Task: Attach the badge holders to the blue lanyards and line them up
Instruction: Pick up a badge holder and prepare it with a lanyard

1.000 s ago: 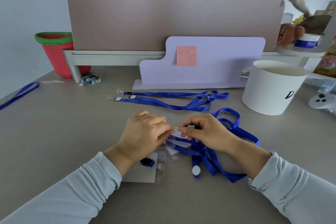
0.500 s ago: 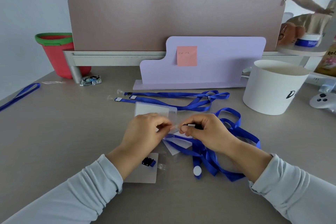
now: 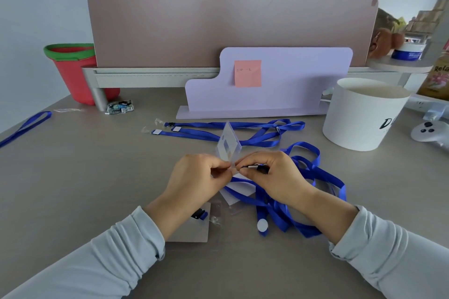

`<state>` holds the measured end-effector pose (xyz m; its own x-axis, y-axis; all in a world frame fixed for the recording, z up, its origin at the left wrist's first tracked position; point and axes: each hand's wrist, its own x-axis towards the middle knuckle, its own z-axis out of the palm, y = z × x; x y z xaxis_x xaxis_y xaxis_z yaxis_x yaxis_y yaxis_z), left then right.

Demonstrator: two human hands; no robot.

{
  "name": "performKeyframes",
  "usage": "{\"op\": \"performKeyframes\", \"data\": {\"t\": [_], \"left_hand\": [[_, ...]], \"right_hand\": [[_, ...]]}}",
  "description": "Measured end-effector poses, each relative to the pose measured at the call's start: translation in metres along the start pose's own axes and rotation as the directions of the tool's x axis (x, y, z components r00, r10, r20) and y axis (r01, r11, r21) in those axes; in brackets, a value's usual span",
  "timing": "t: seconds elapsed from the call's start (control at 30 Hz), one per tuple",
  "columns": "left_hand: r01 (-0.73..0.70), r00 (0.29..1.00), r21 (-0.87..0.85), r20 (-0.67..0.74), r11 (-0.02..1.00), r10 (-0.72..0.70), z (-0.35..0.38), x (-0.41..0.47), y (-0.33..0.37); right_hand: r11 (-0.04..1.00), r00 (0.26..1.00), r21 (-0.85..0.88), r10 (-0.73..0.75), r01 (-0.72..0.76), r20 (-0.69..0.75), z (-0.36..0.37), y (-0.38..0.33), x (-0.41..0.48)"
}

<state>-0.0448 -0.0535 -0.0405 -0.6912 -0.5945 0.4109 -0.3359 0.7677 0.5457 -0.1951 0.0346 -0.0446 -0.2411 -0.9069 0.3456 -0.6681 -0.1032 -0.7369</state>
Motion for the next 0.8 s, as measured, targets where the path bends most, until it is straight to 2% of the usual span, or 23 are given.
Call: {"op": "performKeyframes", "data": {"t": [0.47,0.6,0.8], "left_hand": [[-0.018,1.000,0.042,0.004,0.999,0.018,0.0036,0.0000,0.0023],[-0.023,0.999,0.060,-0.036,0.998,0.026,0.0058,0.0013,0.0013],[-0.094,0.994,0.144,-0.039,0.985,0.101,0.0063,0.0023,0.0031]], "right_hand": [[0.997,0.999,-0.065,-0.036,0.035,-0.020,-0.0008,-0.0048,0.0009],[0.996,0.999,-0.084,-0.041,0.038,-0.034,0.0015,-0.0050,0.0009],[0.994,0.998,-0.104,-0.027,0.021,-0.052,0.0027,-0.0050,-0.0001]]}}
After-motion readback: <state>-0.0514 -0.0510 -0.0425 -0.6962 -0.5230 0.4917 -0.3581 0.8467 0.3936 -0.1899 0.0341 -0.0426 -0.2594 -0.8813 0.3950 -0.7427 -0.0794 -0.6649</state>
